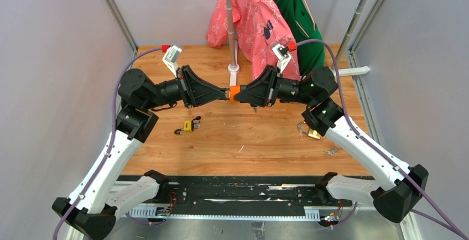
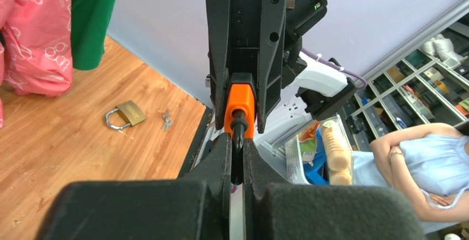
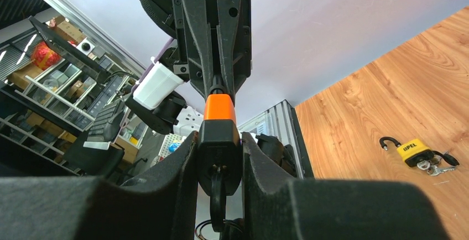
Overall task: Lock with the key
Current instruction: Lock the lock.
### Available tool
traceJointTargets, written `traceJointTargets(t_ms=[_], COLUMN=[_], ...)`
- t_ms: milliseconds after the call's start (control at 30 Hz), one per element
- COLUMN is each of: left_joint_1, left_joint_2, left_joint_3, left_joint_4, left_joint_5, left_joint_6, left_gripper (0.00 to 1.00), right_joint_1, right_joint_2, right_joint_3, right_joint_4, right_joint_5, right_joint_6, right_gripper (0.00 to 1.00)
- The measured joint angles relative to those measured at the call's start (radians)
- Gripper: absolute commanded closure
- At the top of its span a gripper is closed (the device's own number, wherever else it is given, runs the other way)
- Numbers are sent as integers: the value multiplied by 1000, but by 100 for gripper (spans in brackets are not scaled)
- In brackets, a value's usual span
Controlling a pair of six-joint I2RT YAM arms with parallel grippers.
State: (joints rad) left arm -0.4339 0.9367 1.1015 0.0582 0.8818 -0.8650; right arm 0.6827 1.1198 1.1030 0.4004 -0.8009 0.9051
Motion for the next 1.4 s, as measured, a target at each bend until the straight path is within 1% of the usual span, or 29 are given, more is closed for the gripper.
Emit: traceJointTargets(t_ms=[433, 800, 1067, 1400], left_joint_1=[-4, -17, -53, -68], left_joint_2=[-1, 7, 7, 8], left_joint_3=[-11, -11, -8, -9], left_joint_4=[23, 28, 56, 63], left_joint_5=[-33, -44, -104, -155], left_joint_6=[5, 18, 19, 20], left_gripper=[100, 100, 100, 100], right_joint_1=[7, 20, 20, 31], right_joint_2=[35, 55, 63, 69], right_joint_3=[20, 33, 52, 62], right_joint_4=[41, 45, 48, 50], right_joint_5=[0, 2, 21, 63], right_joint_6=[10, 9, -6, -16], right_gripper=[100, 100, 100, 100])
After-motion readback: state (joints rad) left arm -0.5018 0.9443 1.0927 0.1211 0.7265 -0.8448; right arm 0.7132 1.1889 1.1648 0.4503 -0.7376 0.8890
